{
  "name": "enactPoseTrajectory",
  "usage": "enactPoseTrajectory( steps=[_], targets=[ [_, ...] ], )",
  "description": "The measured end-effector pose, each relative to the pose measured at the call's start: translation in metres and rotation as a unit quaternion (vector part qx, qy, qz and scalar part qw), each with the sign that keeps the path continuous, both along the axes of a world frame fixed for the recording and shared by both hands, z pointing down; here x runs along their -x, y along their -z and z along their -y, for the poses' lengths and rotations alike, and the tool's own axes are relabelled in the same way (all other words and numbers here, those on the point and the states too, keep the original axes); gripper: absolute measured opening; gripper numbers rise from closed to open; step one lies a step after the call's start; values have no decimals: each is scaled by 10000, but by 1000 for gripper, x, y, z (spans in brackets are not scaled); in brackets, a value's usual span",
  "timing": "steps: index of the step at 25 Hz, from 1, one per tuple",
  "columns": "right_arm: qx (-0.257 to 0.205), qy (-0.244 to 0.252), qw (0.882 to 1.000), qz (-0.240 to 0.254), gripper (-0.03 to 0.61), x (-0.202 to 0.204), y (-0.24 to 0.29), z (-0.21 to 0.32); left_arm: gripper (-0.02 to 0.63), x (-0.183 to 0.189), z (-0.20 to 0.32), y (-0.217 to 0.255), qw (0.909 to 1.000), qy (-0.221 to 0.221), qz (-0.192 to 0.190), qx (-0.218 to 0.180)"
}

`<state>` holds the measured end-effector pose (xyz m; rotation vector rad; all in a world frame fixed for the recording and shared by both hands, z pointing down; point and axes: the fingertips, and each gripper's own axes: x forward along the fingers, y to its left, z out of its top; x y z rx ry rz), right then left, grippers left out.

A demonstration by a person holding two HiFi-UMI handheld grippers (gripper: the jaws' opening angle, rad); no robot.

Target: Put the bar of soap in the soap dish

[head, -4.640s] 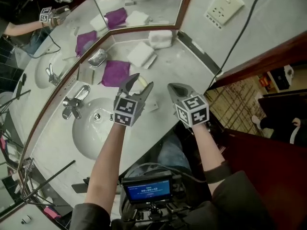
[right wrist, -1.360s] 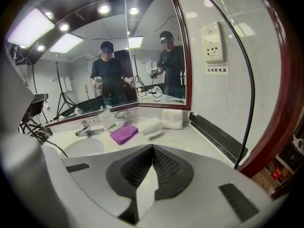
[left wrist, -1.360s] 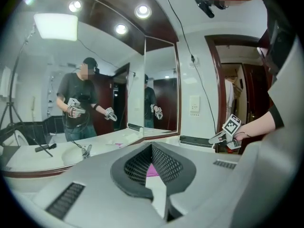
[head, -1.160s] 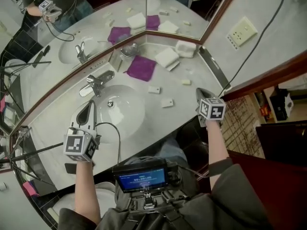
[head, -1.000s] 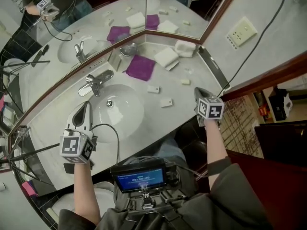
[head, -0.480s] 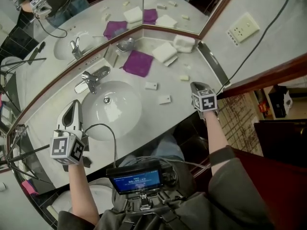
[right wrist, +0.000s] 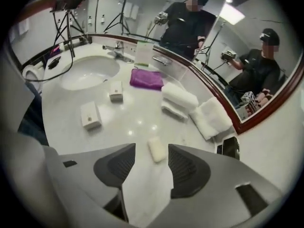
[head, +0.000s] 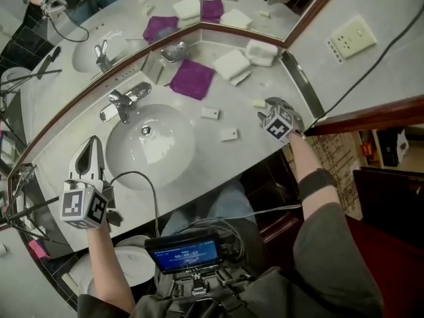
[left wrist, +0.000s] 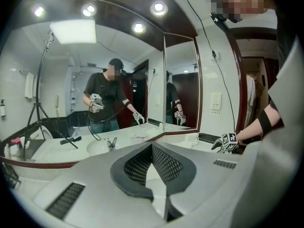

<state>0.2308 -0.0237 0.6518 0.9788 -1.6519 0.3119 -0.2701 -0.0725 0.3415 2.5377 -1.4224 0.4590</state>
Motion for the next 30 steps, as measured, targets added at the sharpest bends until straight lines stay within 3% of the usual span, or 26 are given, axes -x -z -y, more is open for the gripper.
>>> enactPoseTrajectory(
  steps=[6, 12, 16, 17, 23, 30],
  targets=[
    [637, 716, 9952, -203, 262, -11, -36, 10, 0, -7, 5, -10, 9998, 178, 100, 66],
    [1125, 1075, 9878, -96, 261, -14, -64, 15, 0, -16, 7, -19, 9993, 307, 155, 129],
    [1443, 1306, 9809, 37, 188, -9, -74, 9, 0, -17, 7, -22, 9991, 389, 141, 133],
    [1473, 1316, 9803, 61, 153, -9, -74, 8, 0, -16, 7, -22, 9990, 397, 142, 131],
    [1548, 1257, 9799, 55, 147, -9, -69, 7, 0, -13, 8, -19, 9991, 378, 153, 116],
    [1199, 1083, 9867, 167, 147, 1, -48, 18, 0, -7, 5, -19, 9993, 334, 154, 104]
  ],
)
